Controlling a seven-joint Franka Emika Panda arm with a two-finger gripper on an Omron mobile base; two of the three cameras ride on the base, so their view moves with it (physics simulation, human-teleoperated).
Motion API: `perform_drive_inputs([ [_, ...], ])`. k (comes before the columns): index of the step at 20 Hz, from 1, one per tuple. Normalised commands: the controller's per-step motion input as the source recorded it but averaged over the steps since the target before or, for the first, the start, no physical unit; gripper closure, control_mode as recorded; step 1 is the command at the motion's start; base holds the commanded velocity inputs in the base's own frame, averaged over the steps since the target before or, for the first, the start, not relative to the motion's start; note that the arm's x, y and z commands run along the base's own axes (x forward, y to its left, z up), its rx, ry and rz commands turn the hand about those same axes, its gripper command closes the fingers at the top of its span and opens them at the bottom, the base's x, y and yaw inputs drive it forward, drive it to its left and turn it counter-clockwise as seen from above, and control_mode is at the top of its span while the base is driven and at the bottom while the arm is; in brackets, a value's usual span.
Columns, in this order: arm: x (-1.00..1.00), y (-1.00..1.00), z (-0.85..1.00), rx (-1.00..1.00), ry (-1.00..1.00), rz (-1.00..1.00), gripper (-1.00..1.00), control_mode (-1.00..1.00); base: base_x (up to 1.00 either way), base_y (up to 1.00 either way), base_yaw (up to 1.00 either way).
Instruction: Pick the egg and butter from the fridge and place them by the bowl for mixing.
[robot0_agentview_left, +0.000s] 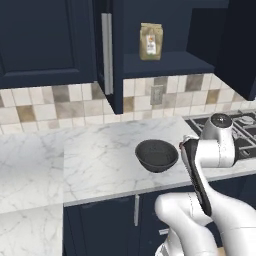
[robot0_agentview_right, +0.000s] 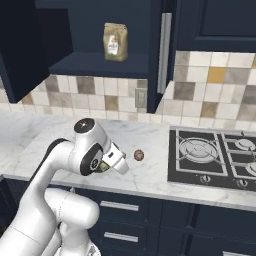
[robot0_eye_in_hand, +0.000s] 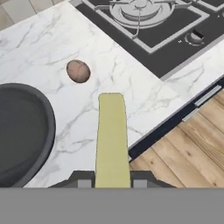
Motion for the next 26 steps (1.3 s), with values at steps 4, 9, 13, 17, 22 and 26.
perform_drive_inputs([
  [4,0.2,-0.06,-0.43,0.08,0.06,-0.14,1.0,-1.0,0.0,0.0,0.0],
  [9,0.2,-0.34,-0.53,0.28,0.04,-0.13,1.0,-1.0,0.0,0.0,0.0],
  [13,0.06,-0.36,-0.29,0.32,0.0,-0.09,1.0,-1.0,0.0,0.0,0.0],
  [17,0.4,0.01,0.0,0.0,0.0,-0.04,1.0,-1.0,0.0,0.0,0.0],
  [22,0.53,0.0,-0.04,0.0,0.0,0.0,1.0,-1.0,0.0,0.0,0.0],
  [26,0.56,0.0,-0.13,0.0,0.0,0.0,1.0,-1.0,0.0,0.0,0.0],
])
